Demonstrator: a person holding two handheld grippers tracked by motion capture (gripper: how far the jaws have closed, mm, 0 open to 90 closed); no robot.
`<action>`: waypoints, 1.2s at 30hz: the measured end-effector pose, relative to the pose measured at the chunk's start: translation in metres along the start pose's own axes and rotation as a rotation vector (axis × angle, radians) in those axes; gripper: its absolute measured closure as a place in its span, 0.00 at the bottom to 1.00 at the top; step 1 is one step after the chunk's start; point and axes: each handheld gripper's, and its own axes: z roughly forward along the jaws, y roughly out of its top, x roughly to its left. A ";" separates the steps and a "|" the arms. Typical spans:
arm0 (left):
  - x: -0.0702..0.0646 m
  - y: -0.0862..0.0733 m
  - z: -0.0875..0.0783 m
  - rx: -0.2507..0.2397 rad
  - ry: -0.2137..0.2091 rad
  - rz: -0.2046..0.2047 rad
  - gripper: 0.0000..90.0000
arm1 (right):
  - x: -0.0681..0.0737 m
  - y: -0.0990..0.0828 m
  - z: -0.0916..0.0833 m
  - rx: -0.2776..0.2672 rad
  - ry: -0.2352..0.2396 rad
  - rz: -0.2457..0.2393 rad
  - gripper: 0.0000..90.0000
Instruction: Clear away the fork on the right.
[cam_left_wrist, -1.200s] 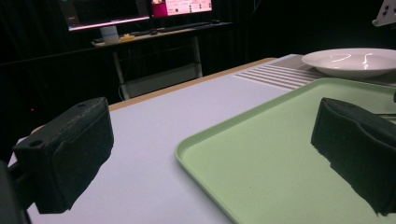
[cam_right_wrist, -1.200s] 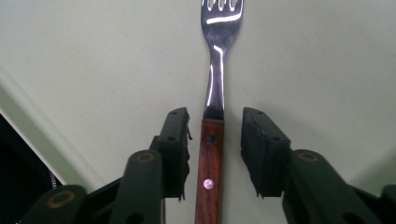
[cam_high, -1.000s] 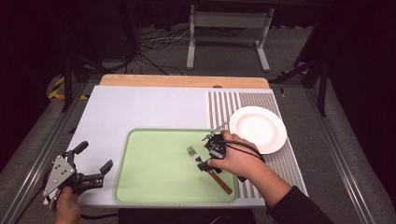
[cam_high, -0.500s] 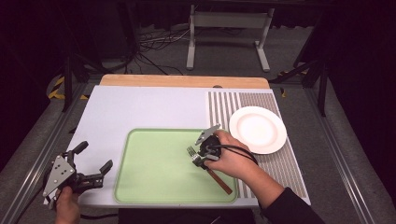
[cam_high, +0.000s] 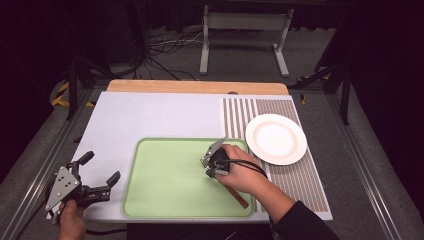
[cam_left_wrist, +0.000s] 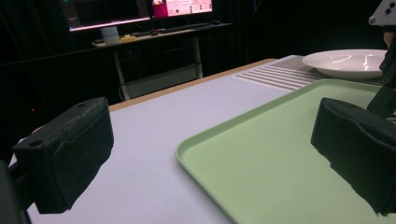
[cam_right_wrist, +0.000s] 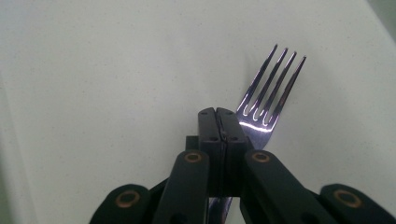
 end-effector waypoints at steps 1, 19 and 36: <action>0.000 0.000 0.000 0.000 0.000 0.000 0.00 | 0.000 0.000 0.002 0.002 -0.003 -0.003 1.00; 0.000 0.000 0.000 0.001 -0.002 0.003 0.00 | -0.002 0.000 0.009 0.035 -0.032 -0.039 1.00; -0.001 0.000 0.001 0.002 -0.004 0.002 0.00 | -0.024 -0.013 0.000 0.052 -0.093 0.012 1.00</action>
